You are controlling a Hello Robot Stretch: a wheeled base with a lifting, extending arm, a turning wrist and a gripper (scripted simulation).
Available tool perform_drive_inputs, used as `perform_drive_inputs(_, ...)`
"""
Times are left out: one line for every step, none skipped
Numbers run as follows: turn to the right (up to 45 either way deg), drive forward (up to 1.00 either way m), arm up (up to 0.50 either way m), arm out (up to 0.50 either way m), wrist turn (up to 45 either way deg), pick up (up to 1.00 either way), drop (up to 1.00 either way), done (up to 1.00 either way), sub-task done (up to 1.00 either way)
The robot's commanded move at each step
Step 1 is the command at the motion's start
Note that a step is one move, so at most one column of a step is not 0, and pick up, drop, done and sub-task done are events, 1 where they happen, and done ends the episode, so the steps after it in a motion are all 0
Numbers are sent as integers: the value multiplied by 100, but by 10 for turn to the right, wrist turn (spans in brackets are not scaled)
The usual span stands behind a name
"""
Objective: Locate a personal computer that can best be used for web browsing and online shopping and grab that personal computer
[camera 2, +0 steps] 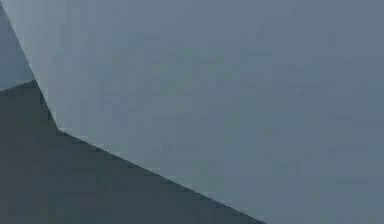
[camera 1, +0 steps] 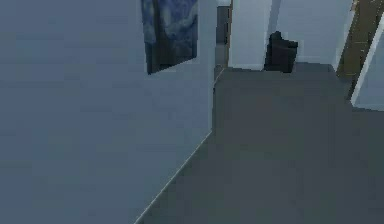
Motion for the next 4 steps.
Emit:
perform_drive_inputs(270, 0, 0, 0, 0, 0, 0, 0, 0)
perform_drive_inputs(0, 10, 0, 0, 0, 0, 0, 0, 0)
perform_drive_inputs(-450, 0, 0, 0, 0, 0, 0, 0, 0)
perform_drive_inputs(-360, 0, 0, 0, 0, 0, 0, 0, 0)
